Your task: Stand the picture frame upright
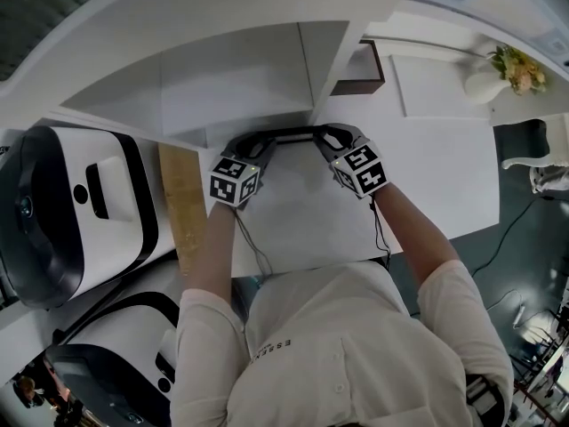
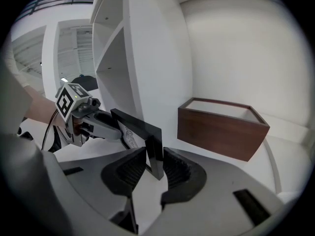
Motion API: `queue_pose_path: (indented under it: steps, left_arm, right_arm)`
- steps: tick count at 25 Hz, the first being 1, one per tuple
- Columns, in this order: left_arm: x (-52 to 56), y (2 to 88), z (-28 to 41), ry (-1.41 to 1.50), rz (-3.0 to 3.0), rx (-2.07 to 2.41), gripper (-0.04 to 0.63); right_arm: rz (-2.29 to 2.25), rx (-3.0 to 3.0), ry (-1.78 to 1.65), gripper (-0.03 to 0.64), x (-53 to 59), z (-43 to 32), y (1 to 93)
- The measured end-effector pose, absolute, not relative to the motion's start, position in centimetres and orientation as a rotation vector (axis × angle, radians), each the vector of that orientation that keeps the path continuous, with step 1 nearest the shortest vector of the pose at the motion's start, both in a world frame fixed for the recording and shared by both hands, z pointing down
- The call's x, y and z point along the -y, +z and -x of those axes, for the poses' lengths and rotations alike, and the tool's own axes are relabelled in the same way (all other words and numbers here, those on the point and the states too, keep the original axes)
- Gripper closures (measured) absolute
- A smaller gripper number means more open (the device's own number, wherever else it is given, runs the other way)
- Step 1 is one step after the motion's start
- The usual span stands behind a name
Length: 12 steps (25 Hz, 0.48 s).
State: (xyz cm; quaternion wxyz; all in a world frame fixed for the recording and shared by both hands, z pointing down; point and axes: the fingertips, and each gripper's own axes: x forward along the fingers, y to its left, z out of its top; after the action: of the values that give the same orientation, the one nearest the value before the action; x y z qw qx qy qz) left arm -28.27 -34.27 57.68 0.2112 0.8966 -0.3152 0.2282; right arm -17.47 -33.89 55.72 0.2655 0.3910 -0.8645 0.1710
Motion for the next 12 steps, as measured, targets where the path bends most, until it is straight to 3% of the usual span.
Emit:
queue_pose_path:
  steps: [12]
  left_arm:
    - [34.25,57.72,28.49,0.608,-2.464,0.88,0.475]
  right_arm:
    - [-1.049,2.336,0.48,0.478,34.35,17.51,55.9]
